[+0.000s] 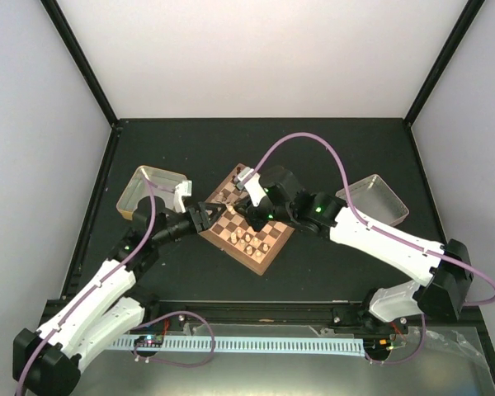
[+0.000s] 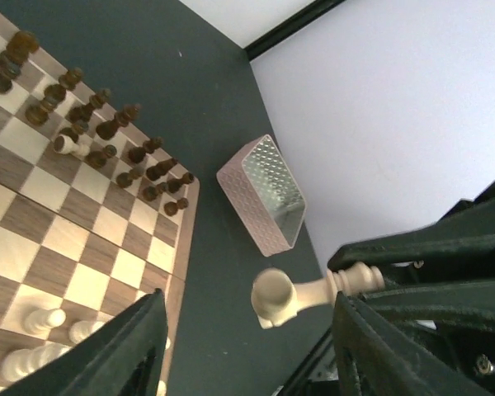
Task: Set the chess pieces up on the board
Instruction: Pick up the chess piece from the chessboard.
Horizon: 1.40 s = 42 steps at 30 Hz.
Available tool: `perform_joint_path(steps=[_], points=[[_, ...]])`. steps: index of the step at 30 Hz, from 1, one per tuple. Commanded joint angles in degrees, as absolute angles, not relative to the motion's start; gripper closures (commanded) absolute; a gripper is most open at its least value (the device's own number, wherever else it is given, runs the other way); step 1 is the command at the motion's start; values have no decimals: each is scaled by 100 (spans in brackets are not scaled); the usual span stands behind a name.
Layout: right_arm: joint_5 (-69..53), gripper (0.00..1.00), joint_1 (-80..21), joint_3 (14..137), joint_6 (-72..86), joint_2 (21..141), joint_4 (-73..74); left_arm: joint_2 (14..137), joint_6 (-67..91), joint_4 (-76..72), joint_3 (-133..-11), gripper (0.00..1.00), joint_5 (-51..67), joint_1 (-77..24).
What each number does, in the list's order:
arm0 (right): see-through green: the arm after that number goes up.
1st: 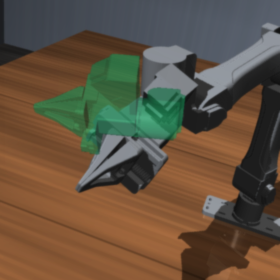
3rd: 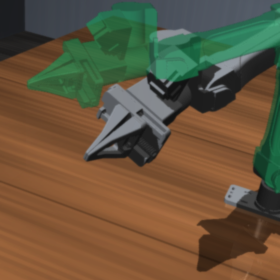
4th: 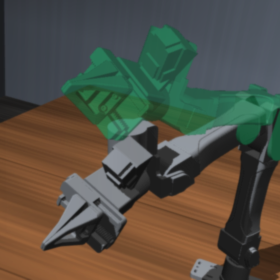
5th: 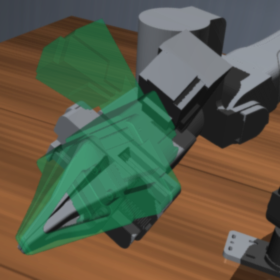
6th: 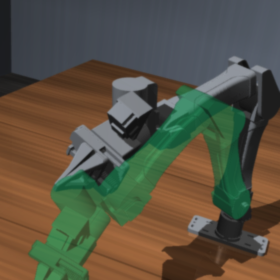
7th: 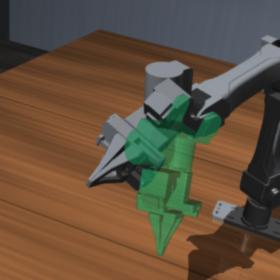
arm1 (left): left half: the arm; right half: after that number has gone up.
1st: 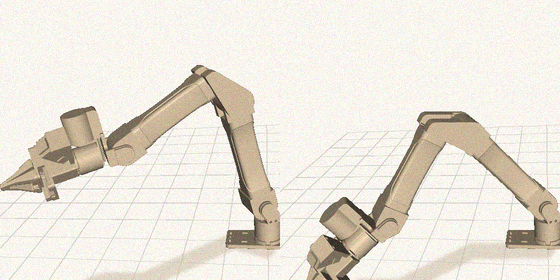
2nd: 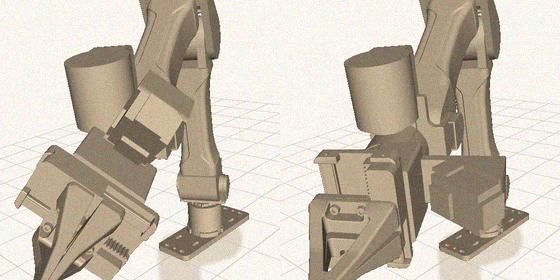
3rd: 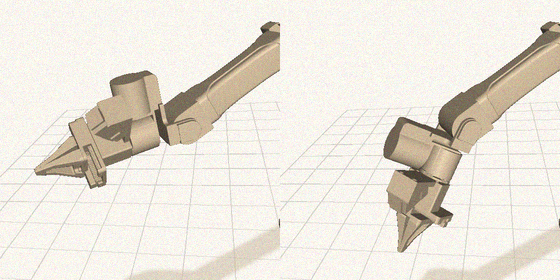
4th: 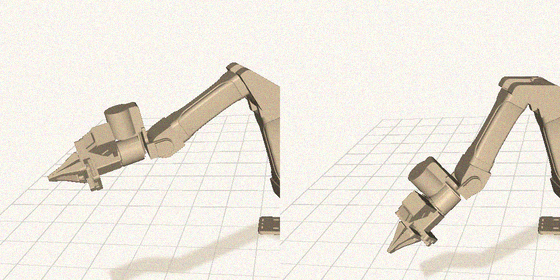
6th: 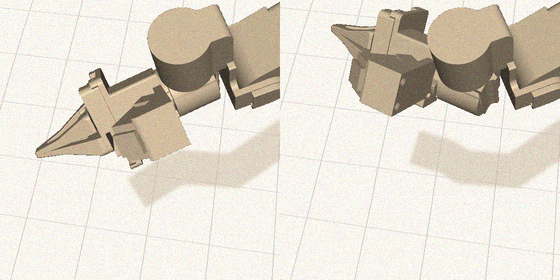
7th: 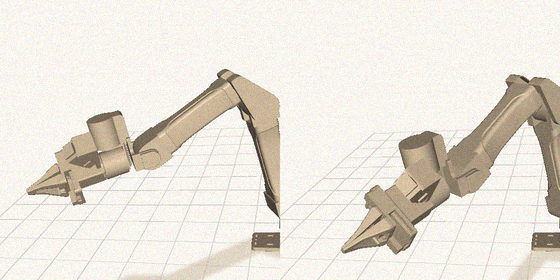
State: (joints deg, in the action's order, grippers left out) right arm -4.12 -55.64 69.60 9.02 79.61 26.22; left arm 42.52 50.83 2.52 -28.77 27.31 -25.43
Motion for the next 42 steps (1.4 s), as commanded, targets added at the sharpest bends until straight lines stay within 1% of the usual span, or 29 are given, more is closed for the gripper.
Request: perform_joint_path(steps=[1,3,8,10,12,16,19,26,31,35,39,42], points=[[-778,94,-5577,6876,687,7777,2647,4408,5267,-245,-3001,47,3368,-2375],[-811,94,-5581,6881,661,7755,2670,4434,5342,-366,-2957,52,3468,-2344],[-881,95,-5581,6890,650,7726,2672,4472,5646,-955,-2735,57,3709,-2307],[-879,95,-5581,6894,659,7718,2657,4507,5705,-1059,-2701,61,3812,-2298],[-852,95,-5581,6899,686,7709,2641,4524,5716,-1094,-2706,65,3922,-2290],[-826,95,-5581,6904,741,7690,2596,4550,5636,-952,-2733,67,4004,-2282],[-801,95,-5581,6901,780,7684,2584,4569,5564,-879,-2733,72,4040,-2269],[-656,96,-5583,6865,854,7672,2575,4635,4881,-340,-3005,97,3806,-2268],[47,96,-5576,6738,1059,7613,2608,4511,4199,363,-3128,98,3088,-2268],[1174,96,-5569,6634,1462,7563,2818,4430,3710,917,-3136,98,2261,-2283],[2016,96,-5564,6503,1959,7548,3069,4720,3448,1314,-3259,98,1629,-2382],[2301,96,-5559,6346,2292,7484,3116,5101,3264,1391,-3376,97,975,-2674]])
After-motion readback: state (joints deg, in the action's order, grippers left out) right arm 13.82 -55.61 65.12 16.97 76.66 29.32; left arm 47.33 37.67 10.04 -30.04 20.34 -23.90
